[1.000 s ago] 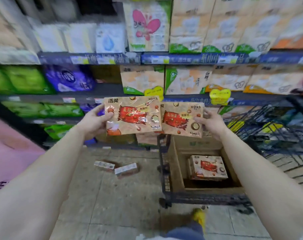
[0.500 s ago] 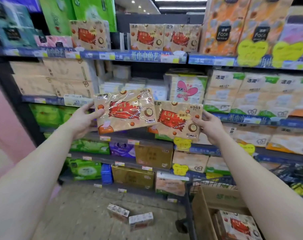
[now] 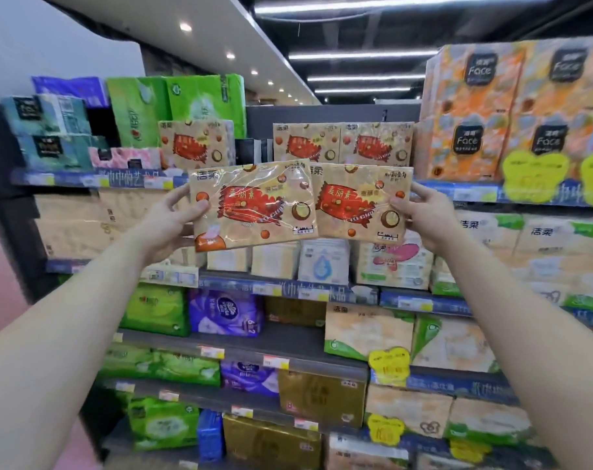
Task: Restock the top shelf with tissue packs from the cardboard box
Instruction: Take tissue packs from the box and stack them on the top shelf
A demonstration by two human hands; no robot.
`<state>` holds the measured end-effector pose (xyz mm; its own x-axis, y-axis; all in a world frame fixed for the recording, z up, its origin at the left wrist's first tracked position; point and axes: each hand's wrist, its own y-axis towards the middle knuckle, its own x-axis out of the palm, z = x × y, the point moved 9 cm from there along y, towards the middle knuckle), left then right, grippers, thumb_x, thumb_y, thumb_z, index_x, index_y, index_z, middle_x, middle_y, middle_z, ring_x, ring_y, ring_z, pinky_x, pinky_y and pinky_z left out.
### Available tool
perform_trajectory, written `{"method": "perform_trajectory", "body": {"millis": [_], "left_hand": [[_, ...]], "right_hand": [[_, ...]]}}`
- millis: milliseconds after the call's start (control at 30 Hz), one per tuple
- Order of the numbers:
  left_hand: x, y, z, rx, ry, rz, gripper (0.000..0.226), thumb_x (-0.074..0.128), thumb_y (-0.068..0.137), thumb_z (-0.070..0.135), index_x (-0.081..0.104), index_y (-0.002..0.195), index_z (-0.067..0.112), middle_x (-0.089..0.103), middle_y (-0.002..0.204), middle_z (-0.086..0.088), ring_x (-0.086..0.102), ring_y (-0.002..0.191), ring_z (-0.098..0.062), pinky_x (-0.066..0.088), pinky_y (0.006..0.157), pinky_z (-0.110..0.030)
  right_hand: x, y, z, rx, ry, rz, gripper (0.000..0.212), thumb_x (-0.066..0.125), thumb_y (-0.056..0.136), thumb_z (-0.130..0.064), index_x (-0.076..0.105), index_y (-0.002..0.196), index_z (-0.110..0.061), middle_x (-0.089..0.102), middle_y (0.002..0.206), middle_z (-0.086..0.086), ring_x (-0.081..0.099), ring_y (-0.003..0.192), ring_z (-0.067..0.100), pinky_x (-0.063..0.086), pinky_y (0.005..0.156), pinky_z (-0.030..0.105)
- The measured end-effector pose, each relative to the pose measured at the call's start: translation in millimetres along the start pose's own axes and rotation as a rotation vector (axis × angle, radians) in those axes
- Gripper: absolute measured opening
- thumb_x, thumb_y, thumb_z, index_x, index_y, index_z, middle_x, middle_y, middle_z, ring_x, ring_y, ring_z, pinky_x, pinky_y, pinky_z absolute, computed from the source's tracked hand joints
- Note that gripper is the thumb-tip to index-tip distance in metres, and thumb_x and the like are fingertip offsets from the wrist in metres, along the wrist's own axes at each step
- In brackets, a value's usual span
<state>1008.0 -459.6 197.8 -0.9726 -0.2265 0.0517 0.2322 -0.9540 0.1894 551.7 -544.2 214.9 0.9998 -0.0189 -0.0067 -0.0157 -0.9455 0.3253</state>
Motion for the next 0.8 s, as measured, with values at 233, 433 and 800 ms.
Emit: {"method": "perform_trajectory", "body": {"millis": [233,433,800], "left_hand": [[-19,101,45,0.091,0.002,0.039,0.049,0.072,0.094,0.018,0.054,0.139,0.023,0.076,0.119,-0.007,0.077,0.081,-0.021,0.066,0.068,-0.045],[-22,161,67,0.15,-0.015,0.072,0.029,0.069,0.094,0.013,0.058,0.111,0.034,0.08,0.089,0.008,0.076,0.063,-0.014,0.063,0.053,-0.036],[-39,222,72,0.2,-0.02,0.053,0.069,0.078,0.075,0.02,0.057,0.14,0.028,0.08,0.102,-0.005,0.078,0.074,-0.02,0.062,0.056,-0.036]], "right_hand": [[30,105,-52,-0.126,-0.028,-0.026,0.029,0.077,0.089,-0.01,0.071,0.111,-0.028,0.078,0.108,0.005,0.077,0.094,0.025,0.062,0.069,0.037],[72,178,-72,-0.166,-0.085,-0.059,0.023,0.076,0.09,-0.018,0.064,0.098,-0.036,0.076,0.107,0.004,0.076,0.094,0.023,0.063,0.077,0.046],[151,256,-26,-0.129,-0.211,-0.074,0.033,0.075,0.09,-0.027,0.062,0.12,-0.025,0.072,0.114,0.002,0.072,0.096,0.021,0.061,0.074,0.039]]}}
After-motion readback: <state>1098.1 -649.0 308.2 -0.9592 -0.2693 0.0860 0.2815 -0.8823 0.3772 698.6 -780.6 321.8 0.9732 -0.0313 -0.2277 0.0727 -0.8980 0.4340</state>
